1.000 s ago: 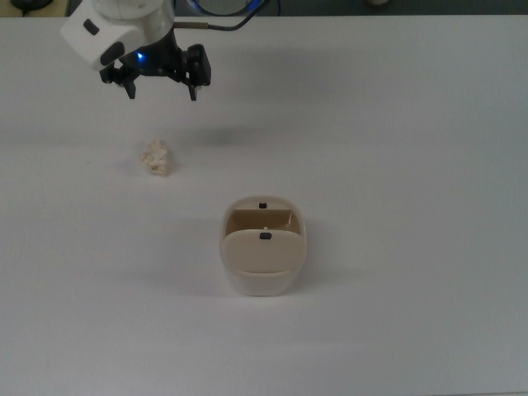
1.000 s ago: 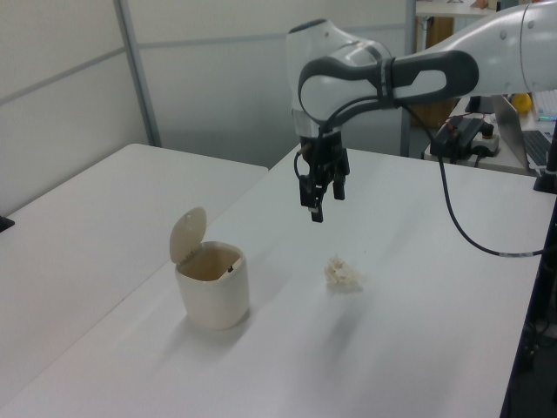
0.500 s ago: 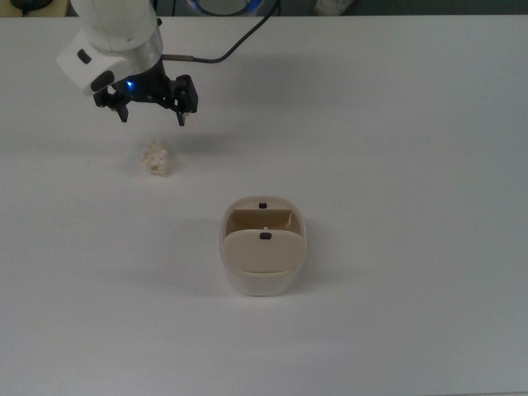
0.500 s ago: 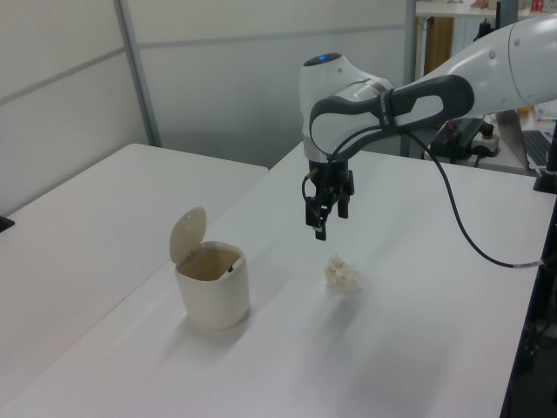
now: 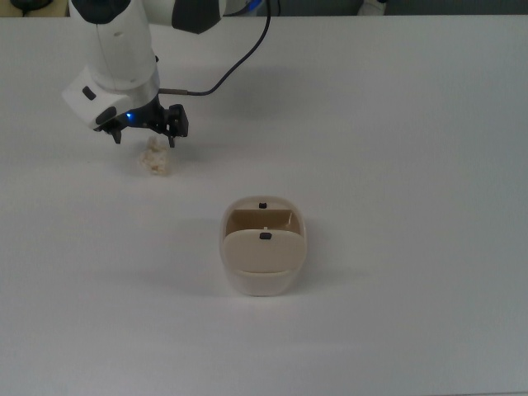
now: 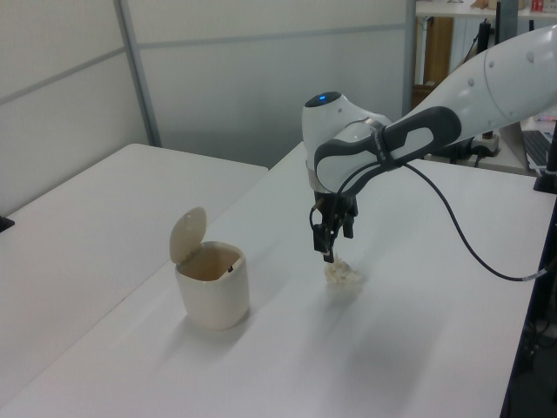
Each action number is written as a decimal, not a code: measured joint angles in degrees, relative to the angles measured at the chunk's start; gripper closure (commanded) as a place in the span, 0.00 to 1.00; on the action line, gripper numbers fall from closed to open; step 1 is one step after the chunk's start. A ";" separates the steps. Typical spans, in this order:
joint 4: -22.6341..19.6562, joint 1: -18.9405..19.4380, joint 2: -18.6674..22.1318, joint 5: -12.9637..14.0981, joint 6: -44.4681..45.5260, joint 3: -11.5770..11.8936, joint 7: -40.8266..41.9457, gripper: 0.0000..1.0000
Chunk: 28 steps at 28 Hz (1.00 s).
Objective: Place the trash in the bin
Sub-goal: 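Close the gripper around the paper ball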
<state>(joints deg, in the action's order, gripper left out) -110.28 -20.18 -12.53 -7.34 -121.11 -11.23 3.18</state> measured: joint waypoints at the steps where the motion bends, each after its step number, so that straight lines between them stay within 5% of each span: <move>1: -0.25 0.00 -0.27 0.00 -0.86 0.01 -0.05 0.00; 18: -4.94 0.00 -3.27 -8.06 -9.08 0.03 -6.32 0.05; 22: -4.95 0.04 -4.40 -10.16 -9.50 0.03 -7.92 0.23; 28: -4.95 0.29 -5.26 -12.71 -10.13 -0.07 -10.56 0.67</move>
<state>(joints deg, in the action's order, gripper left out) -115.22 -19.89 -17.79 -20.05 -131.23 -11.30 -7.37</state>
